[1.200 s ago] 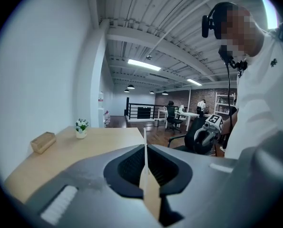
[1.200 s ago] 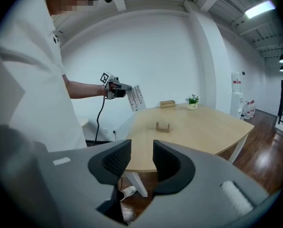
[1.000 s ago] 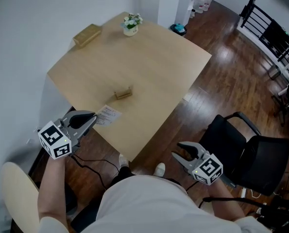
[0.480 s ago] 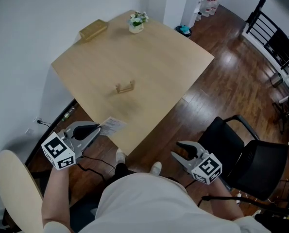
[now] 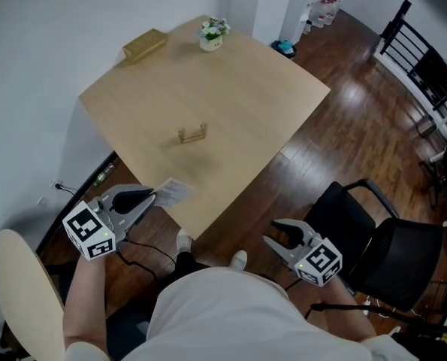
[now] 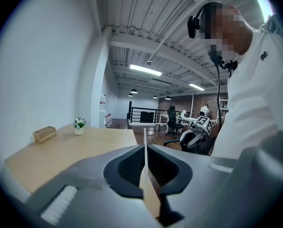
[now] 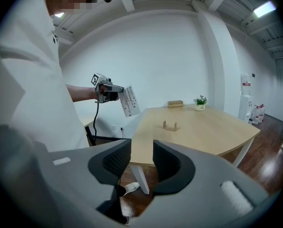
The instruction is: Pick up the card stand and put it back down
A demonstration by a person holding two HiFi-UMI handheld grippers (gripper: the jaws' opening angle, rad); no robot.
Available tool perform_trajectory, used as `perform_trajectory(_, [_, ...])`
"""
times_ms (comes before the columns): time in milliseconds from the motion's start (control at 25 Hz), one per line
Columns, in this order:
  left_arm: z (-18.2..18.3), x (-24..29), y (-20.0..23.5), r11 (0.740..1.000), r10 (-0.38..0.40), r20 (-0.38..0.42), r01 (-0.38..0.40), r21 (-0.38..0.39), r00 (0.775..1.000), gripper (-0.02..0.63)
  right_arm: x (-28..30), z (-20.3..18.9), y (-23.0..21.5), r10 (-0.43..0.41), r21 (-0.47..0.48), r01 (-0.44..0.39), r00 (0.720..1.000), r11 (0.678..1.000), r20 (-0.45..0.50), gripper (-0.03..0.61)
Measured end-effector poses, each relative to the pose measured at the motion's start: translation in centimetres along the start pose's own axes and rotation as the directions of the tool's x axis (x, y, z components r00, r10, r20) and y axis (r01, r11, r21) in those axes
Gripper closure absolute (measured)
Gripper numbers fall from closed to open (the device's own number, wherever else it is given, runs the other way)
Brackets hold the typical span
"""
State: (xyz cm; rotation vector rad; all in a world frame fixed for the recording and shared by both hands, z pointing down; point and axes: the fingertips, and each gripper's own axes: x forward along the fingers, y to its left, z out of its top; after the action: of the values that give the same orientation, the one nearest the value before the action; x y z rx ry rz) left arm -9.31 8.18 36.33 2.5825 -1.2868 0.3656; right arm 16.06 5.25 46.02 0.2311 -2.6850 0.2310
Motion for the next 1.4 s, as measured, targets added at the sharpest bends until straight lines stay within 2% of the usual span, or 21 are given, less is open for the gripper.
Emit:
perform_trajectory(400, [1.1,0.8,3.9,1.0,-0.012,-0.001,0.012,0.016,1.0,0.595,1.3,0.3,-0.8,-0.001,0.004,0.001,1.0,1.0,-0.021,0.428])
perform_trajectory(640, [1.4,1.7,6.9,0.999,-0.027,-0.03,0.027,0.028,0.999,0.595,2.5,1.1,-1.3,-0.004,0.015,0.005,1.0,1.0,-0.019,0.428])
perform_trajectory(1040, [2.3,5.4,13.8,0.992,-0.092,-0.083,0.099,0.081,0.992,0.595,3.5,1.8,-3.4,-0.088,0.071,0.089,0.996,0.993,-0.025,0.429])
perform_trajectory(1400, [2.6,9.7,19.0,0.974,-0.167,-0.144,0.185,0.127,0.975,0.595,5.4,2.7,-3.6,-0.147,0.113,0.152,0.988,0.982,-0.05,0.43])
